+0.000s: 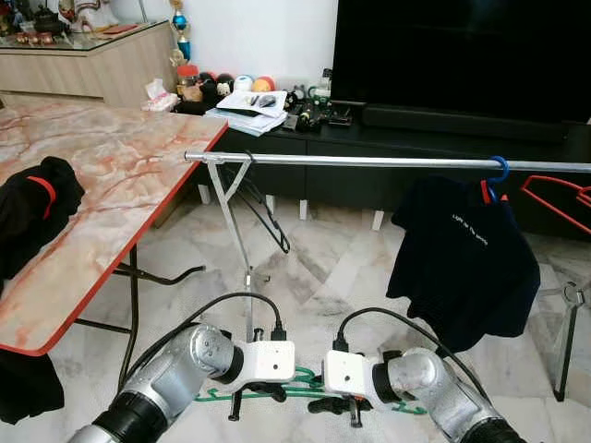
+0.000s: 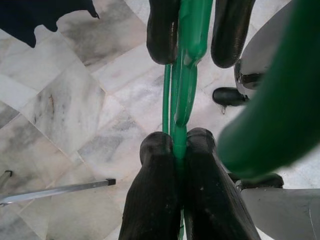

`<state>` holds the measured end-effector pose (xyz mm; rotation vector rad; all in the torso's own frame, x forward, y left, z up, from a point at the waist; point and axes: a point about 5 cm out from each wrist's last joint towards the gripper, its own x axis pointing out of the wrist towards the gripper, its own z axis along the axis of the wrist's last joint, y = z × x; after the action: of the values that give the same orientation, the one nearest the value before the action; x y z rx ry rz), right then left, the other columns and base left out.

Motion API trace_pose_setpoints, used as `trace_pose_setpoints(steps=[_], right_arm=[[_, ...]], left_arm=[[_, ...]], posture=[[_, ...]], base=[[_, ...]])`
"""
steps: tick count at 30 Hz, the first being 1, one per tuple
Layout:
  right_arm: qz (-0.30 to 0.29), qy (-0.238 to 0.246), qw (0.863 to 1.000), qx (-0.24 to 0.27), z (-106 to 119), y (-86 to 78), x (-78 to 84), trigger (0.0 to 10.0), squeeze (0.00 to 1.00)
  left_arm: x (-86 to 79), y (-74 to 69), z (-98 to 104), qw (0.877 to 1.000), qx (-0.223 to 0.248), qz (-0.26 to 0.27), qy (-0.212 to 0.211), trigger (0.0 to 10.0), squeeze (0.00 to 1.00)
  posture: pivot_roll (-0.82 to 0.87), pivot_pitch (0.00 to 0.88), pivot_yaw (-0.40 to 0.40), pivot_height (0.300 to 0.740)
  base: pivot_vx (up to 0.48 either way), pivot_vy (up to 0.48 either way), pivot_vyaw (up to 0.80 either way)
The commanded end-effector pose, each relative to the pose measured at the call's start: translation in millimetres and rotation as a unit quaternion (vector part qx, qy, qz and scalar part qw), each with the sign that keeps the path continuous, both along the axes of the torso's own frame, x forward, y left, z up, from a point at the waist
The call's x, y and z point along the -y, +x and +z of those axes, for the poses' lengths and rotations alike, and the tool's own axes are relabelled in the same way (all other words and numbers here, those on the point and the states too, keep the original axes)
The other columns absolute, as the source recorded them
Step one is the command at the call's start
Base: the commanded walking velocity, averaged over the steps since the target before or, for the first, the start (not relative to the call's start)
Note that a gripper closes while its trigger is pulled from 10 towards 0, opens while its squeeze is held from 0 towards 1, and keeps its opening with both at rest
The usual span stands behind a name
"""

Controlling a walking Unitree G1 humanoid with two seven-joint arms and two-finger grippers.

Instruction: Hang hanger

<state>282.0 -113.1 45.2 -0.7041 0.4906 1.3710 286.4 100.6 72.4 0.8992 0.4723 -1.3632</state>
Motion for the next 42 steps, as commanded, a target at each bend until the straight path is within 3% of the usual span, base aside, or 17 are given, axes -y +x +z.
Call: trace_pose_setpoints(steps=[1, 15, 23, 24, 25, 26, 27, 38, 42], right_arm=[[0.014, -0.005, 1.0, 0.001, 0, -2.0, -2.6, 0.0, 0.0], [0.019, -0.012, 1.0, 0.002, -1, -1.8, -2.9, 0.0, 0.0], [0.02, -0.012, 1.0, 0.004, -1, -1.3, -4.0, 0.0, 0.0], [0.02, -0.012, 1.0, 0.005, -1, -1.3, -3.6, 0.0, 0.0], [0.019, -0.013, 1.0, 0.005, -1, -1.3, -3.0, 0.0, 0.0], [0.018, -0.013, 1.0, 0.005, -1, -1.3, -2.6, 0.0, 0.0], [0.017, -0.016, 1.0, 0.006, -2, -0.8, -1.0, 0.0, 0.0], [-0.004, -0.04, 0.999, 0.007, -8, -3.4, 20.3, 0.0, 0.0], [-0.028, -0.044, 0.999, 0.003, -8, -3.7, 34.4, 0.0, 0.0]], left_arm=[[1.7, 1.7, 7, 1.0, 0.012, -0.002, -0.005, 10.0, 0.0], [5.4, 6.5, 13, 0.999, 0.029, 0.005, -0.028, 10.0, 0.0], [9.3, 5.0, 20, 0.998, 0.017, -0.007, -0.064, 10.0, 0.0], [9.8, 4.1, 21, 0.997, 0.012, -0.009, -0.069, 10.0, 0.09], [10.3, 3.0, 22, 0.997, 0.006, -0.012, -0.076, 10.0, 0.47], [10.6, 2.3, 23, 0.997, 0.002, -0.014, -0.08, 10.0, 0.47], [10.3, 1.4, 24, 0.996, -0.001, -0.018, -0.083, 10.0, 1.0], [3.8, -3.0, 29, 0.995, -0.039, -0.034, -0.087, 10.0, 1.0], [-6.0, -7.6, 29, 0.995, -0.057, -0.047, -0.061, 10.0, 1.0]], posture=[[0.0, 0.0, 0.025, 0.74], [0.0, 0.0, 0.021, 0.74], [0.0, 0.0, 0.029, 0.74], [0.0, 0.0, 0.029, 0.74], [0.0, 0.0, 0.03, 0.74], [0.0, 0.0, 0.031, 0.74], [0.0, 0.0, 0.032, 0.74], [-0.01, 0.0, 0.047, 0.74], [-0.02, 0.0, 0.048, 0.74]], base=[[0.0, 0.0, 0.0], [0.0, 0.0, 0.0], [0.0, 0.0, 0.0], [0.0, 0.0, 0.0], [0.0, 0.0, 0.0], [0.0, 0.0, 0.0], [0.0, 0.0, 0.0], [0.0, 0.0, 0.0], [0.0, 0.0, 0.0]])
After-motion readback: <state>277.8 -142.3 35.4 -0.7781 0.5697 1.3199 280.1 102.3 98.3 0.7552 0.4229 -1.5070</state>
